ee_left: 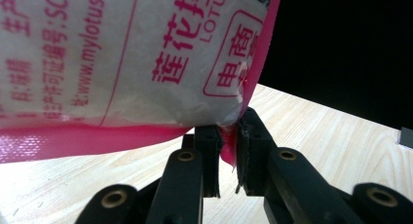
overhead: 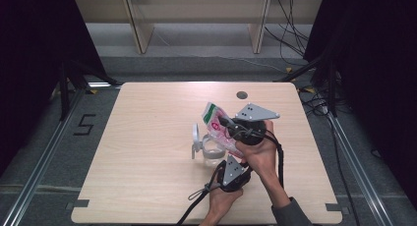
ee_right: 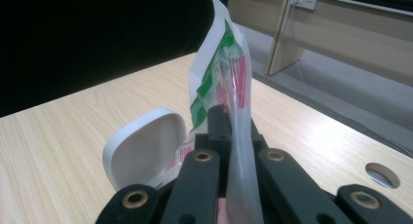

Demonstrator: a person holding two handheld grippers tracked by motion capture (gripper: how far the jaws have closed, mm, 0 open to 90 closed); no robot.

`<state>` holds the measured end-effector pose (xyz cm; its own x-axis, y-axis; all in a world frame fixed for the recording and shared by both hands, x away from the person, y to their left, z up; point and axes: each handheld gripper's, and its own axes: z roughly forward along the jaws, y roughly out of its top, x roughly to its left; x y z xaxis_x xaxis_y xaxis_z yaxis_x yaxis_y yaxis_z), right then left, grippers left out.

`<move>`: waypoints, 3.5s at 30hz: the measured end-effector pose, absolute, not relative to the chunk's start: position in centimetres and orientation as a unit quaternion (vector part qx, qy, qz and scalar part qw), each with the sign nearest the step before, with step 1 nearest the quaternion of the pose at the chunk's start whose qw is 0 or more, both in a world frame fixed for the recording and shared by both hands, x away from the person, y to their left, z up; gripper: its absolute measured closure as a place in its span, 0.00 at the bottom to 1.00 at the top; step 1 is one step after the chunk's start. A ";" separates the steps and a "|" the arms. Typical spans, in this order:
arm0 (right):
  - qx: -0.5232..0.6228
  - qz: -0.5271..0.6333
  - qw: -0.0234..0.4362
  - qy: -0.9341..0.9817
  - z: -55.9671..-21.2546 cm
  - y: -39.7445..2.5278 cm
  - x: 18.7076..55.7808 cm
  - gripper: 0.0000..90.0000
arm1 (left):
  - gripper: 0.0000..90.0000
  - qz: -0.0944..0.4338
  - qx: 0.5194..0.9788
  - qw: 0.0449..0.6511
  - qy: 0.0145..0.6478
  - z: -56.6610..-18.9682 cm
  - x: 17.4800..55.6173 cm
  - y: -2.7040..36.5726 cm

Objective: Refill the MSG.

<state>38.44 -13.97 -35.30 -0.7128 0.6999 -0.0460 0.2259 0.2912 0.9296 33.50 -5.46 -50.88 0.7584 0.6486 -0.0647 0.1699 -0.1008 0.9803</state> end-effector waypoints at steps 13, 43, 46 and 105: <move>0.291 0.507 0.232 0.777 -35.3 -13.7 38.6 1.00 | 0.89 0.199 0.710 0.611 0.289 -50.9 33.4 -5.5; 0.295 0.512 0.223 0.775 -35.3 -13.7 38.5 1.00 | 0.89 0.197 0.709 0.613 0.288 -50.9 33.3 -5.6; 0.295 0.510 0.225 0.776 -35.3 -13.8 38.6 1.00 | 0.89 0.195 0.709 0.613 0.289 -50.9 33.3 -5.6; 0.283 0.508 0.218 0.784 -35.1 -13.0 38.8 0.99 | 0.89 0.189 0.699 0.628 0.286 -50.7 33.8 -5.8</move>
